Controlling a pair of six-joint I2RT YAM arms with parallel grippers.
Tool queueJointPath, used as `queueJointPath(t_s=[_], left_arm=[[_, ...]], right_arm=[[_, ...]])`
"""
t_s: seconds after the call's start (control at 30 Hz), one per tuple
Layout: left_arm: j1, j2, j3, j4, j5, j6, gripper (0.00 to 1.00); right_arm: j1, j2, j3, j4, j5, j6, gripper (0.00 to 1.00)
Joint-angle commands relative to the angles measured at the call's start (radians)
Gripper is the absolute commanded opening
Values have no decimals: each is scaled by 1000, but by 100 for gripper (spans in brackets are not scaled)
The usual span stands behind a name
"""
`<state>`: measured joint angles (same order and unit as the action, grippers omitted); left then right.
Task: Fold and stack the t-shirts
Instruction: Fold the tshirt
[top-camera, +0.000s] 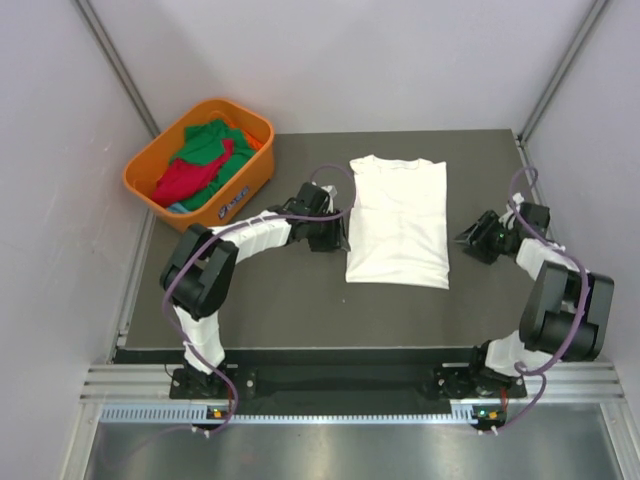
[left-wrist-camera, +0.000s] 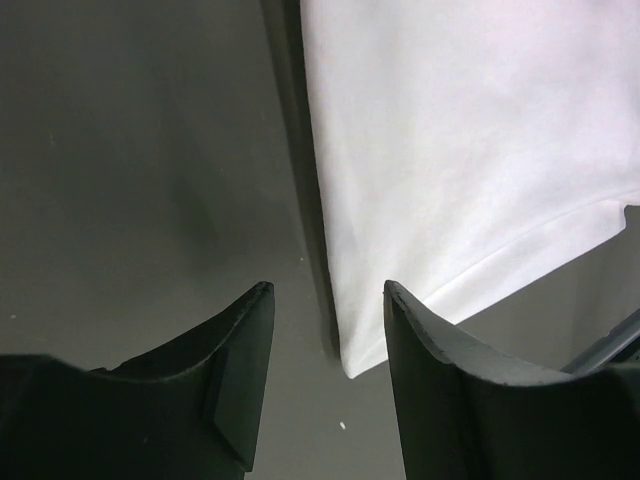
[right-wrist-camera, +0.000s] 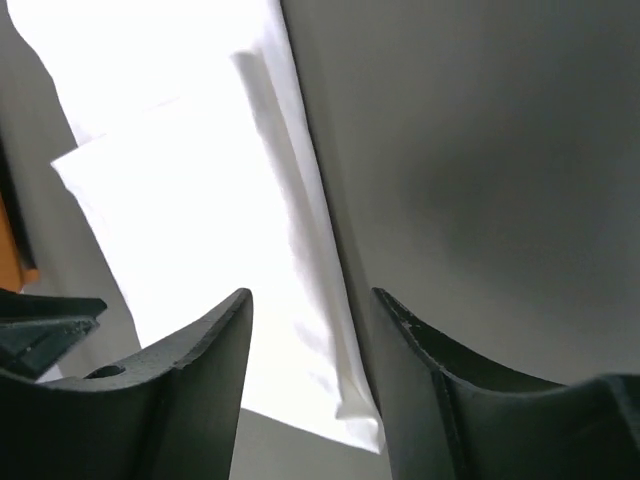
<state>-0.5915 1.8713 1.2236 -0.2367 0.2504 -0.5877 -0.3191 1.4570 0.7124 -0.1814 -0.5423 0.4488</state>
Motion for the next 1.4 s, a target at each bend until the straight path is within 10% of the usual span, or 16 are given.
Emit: queueJointPath(t_s=[0.0,0.17,0.47,1.0,1.07,1.17,1.37], left_arm=[[-4,-3,-13,-18,52,11,53],[-17,-84,-122,22,69,-26,53],[-30,-221,-236,108,53,-124,52],[-91,-205,-292,206,82,-205,50],[-96,-207,-299,206,72,-207,50],[-105,-219,-317,206,38,-213,49],[-123,-280,-348,165,-112,-262,47]], right_arm=[[11,48,76,19,-43,-42,50],[14,11,138,-347,269,170,48],[178,-198,16,-526,462,571,48],[285,-234,-188,-343,510,784,45],[285,-234,-198,-343,536,780,40],[285,-251,-225,-334,562,763,0],[285,-371,-221,-458,633,731,0]])
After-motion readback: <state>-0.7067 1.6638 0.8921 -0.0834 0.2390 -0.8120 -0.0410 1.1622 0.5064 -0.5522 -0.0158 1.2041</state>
